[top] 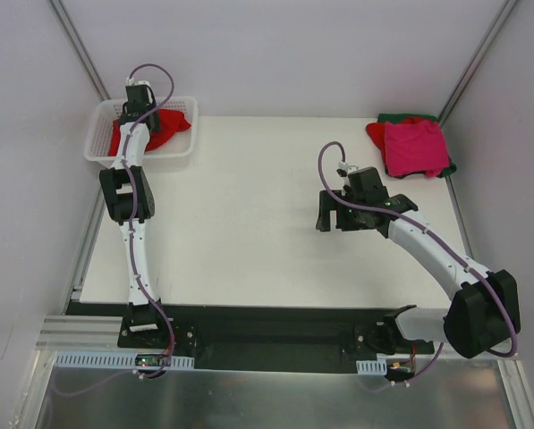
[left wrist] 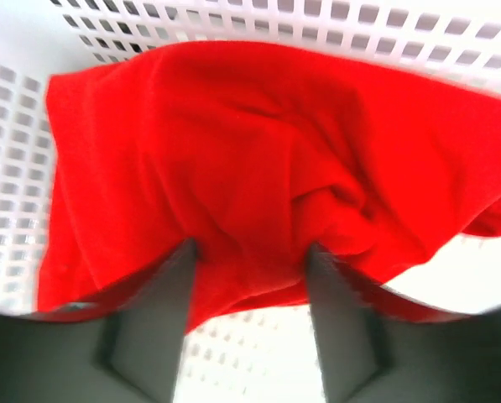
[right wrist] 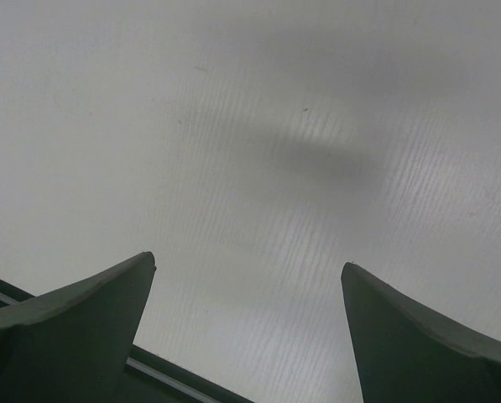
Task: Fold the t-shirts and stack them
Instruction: Grab crumpled tshirt from bin with the left arm
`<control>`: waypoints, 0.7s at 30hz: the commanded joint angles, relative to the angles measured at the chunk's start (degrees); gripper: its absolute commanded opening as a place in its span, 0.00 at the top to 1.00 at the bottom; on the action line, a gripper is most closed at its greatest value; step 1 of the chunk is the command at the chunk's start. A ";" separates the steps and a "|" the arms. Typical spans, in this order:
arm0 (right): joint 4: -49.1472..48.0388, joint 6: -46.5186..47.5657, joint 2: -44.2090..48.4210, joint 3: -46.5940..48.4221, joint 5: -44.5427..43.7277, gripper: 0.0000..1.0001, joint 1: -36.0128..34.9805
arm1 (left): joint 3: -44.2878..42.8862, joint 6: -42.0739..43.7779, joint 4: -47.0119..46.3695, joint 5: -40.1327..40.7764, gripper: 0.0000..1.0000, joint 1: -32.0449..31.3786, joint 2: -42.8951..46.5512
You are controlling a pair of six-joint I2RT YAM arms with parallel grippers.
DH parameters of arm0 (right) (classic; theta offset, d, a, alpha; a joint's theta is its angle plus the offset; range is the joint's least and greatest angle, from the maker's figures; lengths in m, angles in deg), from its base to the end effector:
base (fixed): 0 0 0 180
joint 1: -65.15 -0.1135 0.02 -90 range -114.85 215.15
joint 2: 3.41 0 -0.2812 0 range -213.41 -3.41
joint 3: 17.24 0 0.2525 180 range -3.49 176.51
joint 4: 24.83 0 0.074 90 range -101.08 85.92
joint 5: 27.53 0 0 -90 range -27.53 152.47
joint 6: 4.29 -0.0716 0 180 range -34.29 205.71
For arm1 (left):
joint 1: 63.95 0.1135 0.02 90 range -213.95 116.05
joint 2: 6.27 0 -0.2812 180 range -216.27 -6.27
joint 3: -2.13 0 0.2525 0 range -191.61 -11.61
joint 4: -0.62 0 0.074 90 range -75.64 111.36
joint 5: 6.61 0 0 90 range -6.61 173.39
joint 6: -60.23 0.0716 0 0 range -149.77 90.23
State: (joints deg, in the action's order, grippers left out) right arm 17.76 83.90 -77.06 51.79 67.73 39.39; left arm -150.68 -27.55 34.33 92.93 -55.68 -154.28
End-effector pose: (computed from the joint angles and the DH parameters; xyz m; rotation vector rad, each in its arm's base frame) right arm 0.2594 0.1325 0.2564 -0.5439 2.3549 0.3334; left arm 0.6284 0.1033 0.2137 -0.2118 2.0693 0.2847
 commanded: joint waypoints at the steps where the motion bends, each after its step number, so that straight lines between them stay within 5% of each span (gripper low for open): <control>1: 0.34 1.01 -0.27 3.07 -0.33 0.04 -0.26 | -2.09 -0.20 -3.44 1.10 0.65 -0.27 -0.79; 3: 0.60 1.01 -0.71 3.33 -0.42 0.04 -0.17 | -2.18 -0.46 -3.62 0.83 0.84 -0.27 -0.97; 6: 0.52 1.01 -0.88 3.42 -0.51 0.04 -0.17 | -1.65 -0.72 -3.62 0.57 1.00 -0.27 -0.71; 21: -1.15 -0.74 2.36 0.70 1.60 0.04 -0.34 | 22.33 -7.05 -3.71 -5.58 1.00 -4.40 26.34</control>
State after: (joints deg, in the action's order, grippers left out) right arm 17.71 83.82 -77.91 52.82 68.25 39.39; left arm -132.43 -32.31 31.14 89.83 -56.86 -141.79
